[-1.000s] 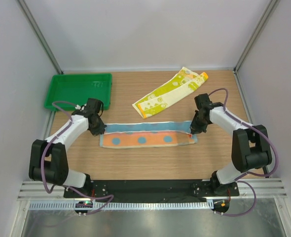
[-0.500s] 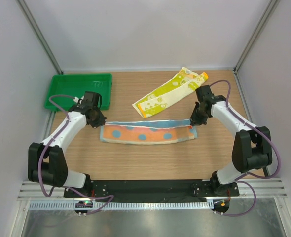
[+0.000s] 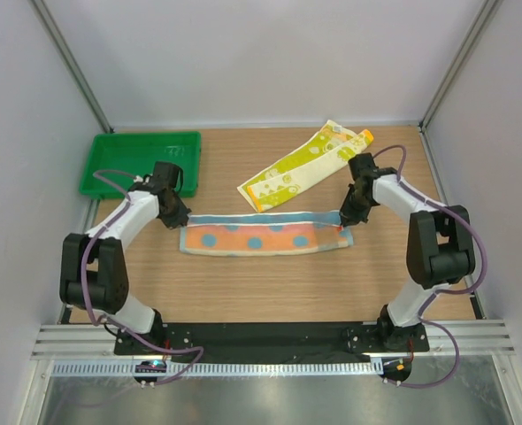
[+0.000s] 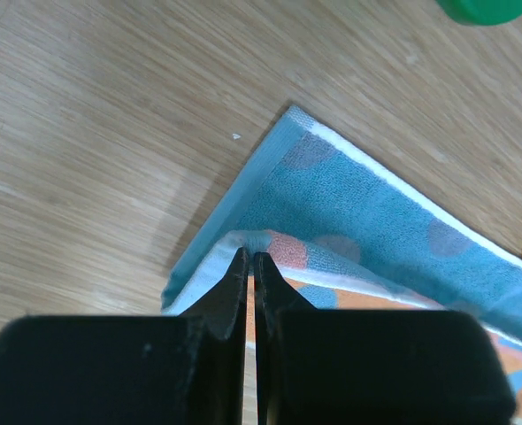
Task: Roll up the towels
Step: Fold the towel
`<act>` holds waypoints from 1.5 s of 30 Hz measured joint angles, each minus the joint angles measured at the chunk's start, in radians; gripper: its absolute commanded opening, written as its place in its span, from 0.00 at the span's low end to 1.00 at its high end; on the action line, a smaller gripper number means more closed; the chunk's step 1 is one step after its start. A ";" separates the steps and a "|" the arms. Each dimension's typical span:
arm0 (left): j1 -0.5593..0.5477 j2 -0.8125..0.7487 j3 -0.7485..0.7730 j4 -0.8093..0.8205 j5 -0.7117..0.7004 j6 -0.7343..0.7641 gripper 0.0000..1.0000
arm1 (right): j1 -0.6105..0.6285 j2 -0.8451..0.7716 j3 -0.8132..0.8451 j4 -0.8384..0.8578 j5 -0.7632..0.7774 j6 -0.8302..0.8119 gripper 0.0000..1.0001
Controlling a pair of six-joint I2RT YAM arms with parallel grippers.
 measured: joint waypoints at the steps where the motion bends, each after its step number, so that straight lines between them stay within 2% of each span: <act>1: 0.000 -0.011 -0.002 0.002 -0.001 0.000 0.01 | -0.002 -0.004 0.000 0.002 -0.001 0.000 0.01; 9: 0.001 -0.141 -0.008 -0.003 -0.039 0.003 0.00 | -0.008 -0.082 0.013 0.000 -0.003 0.001 0.01; 17: 0.004 -0.005 0.063 -0.002 -0.040 0.000 0.01 | -0.015 0.005 0.079 0.016 -0.003 0.001 0.01; 18: 0.005 0.016 0.068 -0.002 -0.041 0.000 0.03 | -0.016 0.024 0.083 0.017 -0.003 0.001 0.04; 19: 0.005 0.033 0.072 -0.002 -0.041 0.000 0.08 | -0.016 0.047 0.089 0.017 -0.003 0.001 0.26; 20: 0.006 0.054 0.079 -0.003 -0.041 0.000 0.16 | -0.016 0.072 0.098 0.017 -0.003 0.008 0.42; 21: 0.006 0.074 0.087 -0.003 -0.041 0.002 0.26 | -0.016 0.092 0.107 0.016 0.000 0.007 0.54; 22: 0.007 0.094 0.097 -0.003 -0.041 0.003 0.48 | -0.017 0.118 0.121 0.016 0.000 0.008 0.70; 23: 0.007 0.105 0.102 -0.003 -0.042 0.008 0.55 | -0.019 0.138 0.131 0.016 0.002 0.008 0.81; 25: 0.008 0.113 0.106 -0.004 -0.045 0.000 0.69 | -0.021 0.159 0.147 0.014 0.010 -0.002 0.91; 27: 0.007 0.098 0.104 -0.007 -0.055 -0.001 0.78 | -0.022 0.155 0.163 0.000 0.029 -0.009 0.94; 29: -0.004 0.057 0.092 -0.006 -0.079 -0.002 0.78 | -0.016 0.142 0.180 -0.007 0.064 -0.018 0.96; 32: -0.049 -0.040 0.061 -0.015 -0.134 -0.003 0.76 | 0.030 0.067 0.185 -0.018 0.150 -0.029 0.96; 35: -0.118 -0.144 0.031 -0.026 -0.168 -0.005 0.70 | 0.143 -0.052 0.165 -0.016 0.225 -0.032 0.93; 37: -0.155 -0.202 -0.002 -0.022 -0.164 -0.007 0.66 | 0.227 -0.152 0.113 0.011 0.227 -0.035 0.77; 38: -0.169 -0.227 -0.024 -0.015 -0.158 -0.009 0.65 | 0.261 -0.200 0.075 0.031 0.203 -0.036 0.66; 39: -0.178 -0.245 -0.049 -0.005 -0.149 -0.011 0.64 | 0.275 -0.232 0.039 0.055 0.177 -0.031 0.47; 42: -0.183 -0.253 -0.119 0.026 -0.133 -0.026 0.62 | 0.266 -0.270 -0.085 0.129 0.087 -0.025 0.21; 45: -0.183 -0.208 -0.156 0.034 -0.120 -0.031 0.60 | 0.248 -0.185 -0.129 0.161 0.044 -0.026 0.11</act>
